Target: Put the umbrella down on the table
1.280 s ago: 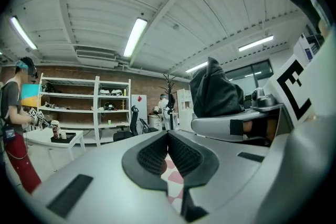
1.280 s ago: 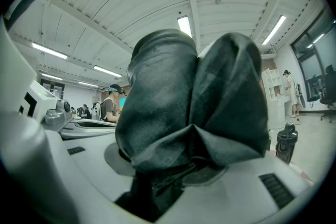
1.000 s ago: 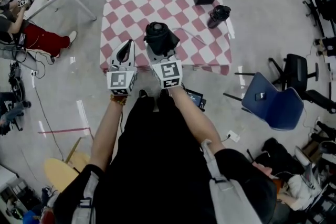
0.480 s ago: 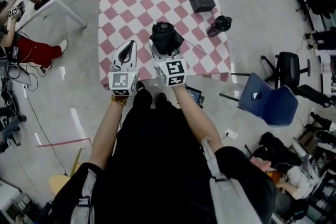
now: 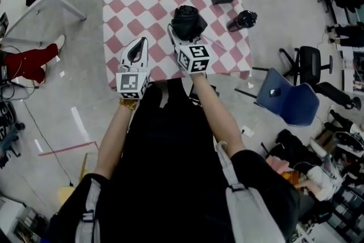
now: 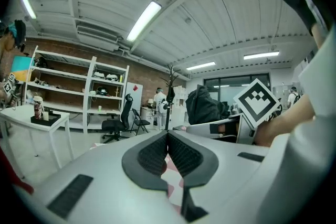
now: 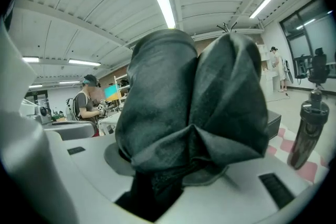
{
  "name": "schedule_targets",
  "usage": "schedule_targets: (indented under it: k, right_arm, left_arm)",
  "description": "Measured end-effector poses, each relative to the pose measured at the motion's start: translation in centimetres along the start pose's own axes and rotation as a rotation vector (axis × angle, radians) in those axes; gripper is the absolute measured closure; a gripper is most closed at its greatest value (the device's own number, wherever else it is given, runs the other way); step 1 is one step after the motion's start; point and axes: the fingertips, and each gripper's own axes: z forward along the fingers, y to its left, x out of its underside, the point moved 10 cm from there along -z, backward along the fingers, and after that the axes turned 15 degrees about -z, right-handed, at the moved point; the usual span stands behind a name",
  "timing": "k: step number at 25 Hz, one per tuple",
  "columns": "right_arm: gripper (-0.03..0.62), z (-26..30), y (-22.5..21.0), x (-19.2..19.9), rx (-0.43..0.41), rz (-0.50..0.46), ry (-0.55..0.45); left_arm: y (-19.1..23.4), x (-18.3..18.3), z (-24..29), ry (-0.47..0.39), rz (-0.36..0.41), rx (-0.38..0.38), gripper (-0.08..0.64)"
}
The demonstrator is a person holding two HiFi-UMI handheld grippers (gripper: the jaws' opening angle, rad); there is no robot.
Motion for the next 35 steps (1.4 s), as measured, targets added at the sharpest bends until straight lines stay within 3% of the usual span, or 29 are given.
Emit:
schedule_targets:
  k: [7, 16, 35]
  right_arm:
    - [0.400, 3.0, -3.8, -0.2, -0.096, 0.011, 0.022]
    - [0.400, 5.9, -7.8, 0.2, -0.141, 0.026, 0.042]
    - [0.400, 10.3, -9.6, 2.5, -0.230, 0.019, 0.159]
  left_arm:
    - [-0.2, 0.6, 3.0, 0.005, -0.017, -0.038, 0.546]
    - [-0.8, 0.5, 6.2, 0.012, -0.019, -0.076, 0.546]
    - [-0.2, 0.6, 7.9, 0.023, -0.023, -0.144, 0.546]
